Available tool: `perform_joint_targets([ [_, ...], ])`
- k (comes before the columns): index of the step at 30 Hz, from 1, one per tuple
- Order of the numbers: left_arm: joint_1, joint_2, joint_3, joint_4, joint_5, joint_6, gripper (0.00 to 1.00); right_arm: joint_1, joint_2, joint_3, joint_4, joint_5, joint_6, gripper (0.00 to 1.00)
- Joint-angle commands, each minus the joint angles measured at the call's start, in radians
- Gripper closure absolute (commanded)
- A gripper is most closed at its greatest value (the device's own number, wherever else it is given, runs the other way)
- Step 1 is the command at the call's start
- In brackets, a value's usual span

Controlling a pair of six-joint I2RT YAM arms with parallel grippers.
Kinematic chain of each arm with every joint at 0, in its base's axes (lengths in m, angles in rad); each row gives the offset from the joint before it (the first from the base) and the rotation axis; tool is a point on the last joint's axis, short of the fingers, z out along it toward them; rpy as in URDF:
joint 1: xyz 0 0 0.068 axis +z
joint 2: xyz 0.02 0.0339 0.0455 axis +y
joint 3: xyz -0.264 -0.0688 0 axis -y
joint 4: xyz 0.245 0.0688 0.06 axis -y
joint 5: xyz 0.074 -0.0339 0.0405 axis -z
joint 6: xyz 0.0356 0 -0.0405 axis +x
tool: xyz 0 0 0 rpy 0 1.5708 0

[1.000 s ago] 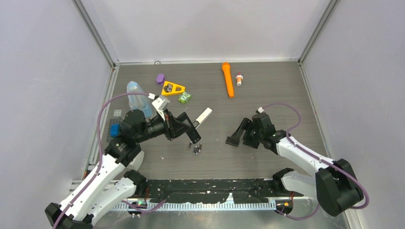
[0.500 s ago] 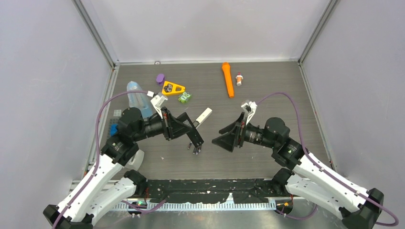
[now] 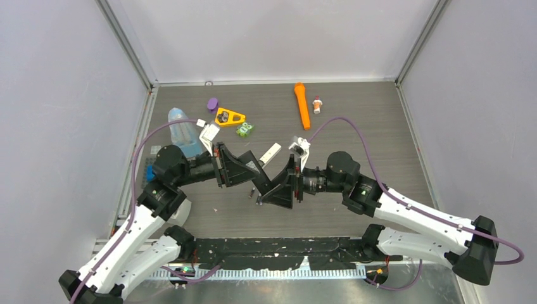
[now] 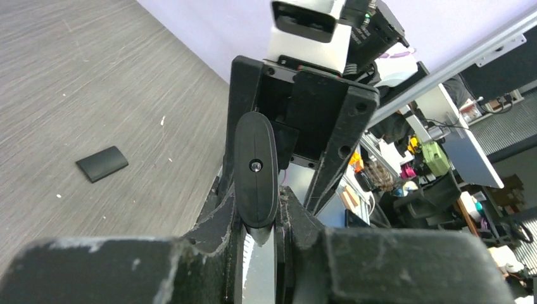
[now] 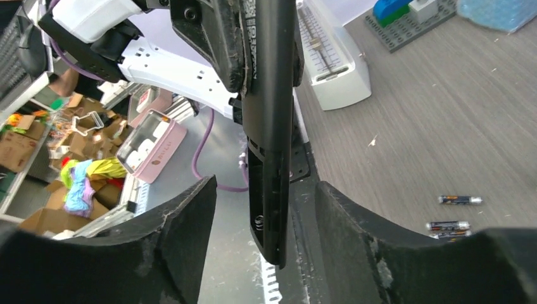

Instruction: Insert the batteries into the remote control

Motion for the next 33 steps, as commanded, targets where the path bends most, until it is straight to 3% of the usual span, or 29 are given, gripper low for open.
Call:
perform_joint_targets([
  [1,-0.002,-0.021,-0.046,0.203,0.041,-0.125,1.0,0.016,0.02,0.038,0.092,-0.043,0.064,0.51],
  [4,-0.003,-0.036,-0.088,0.28,0.023,-0.185,0.97,0.017,0.025,0.002,0.187,-0.034,0.141,0.77],
  [6,-0.003,-0.052,-0.119,0.337,-0.003,-0.221,0.82,0.017,0.026,-0.023,0.247,-0.019,0.196,0.87],
  [9,-0.002,-0.087,-0.174,0.423,-0.054,-0.271,0.63,0.017,0.039,-0.048,0.327,-0.014,0.275,0.92],
  [11,-0.002,-0.108,-0.2,0.45,-0.092,-0.29,0.59,0.017,0.057,-0.051,0.369,-0.026,0.31,0.92],
  [21,-0.001,-0.135,-0.221,0.436,-0.155,-0.27,0.6,0.017,0.14,-0.026,0.41,-0.087,0.353,0.91],
  [24,-0.001,-0.123,-0.219,0.428,-0.152,-0.263,0.78,0.018,0.146,-0.026,0.411,-0.086,0.361,0.9],
  [26,-0.002,-0.116,-0.22,0.413,-0.145,-0.254,0.96,0.017,0.152,-0.022,0.41,-0.089,0.363,0.88],
  [28,-0.001,-0.116,-0.217,0.375,-0.152,-0.233,1.0,0.017,0.158,-0.013,0.4,-0.091,0.356,0.8],
  [31,0.001,-0.142,-0.185,0.23,-0.223,-0.132,1.0,0.018,0.136,0.019,0.27,-0.045,0.278,0.35],
  [33,0.0,-0.183,-0.134,0.056,-0.336,-0.034,1.0,0.017,0.104,0.035,0.172,0.046,0.217,0.23],
])
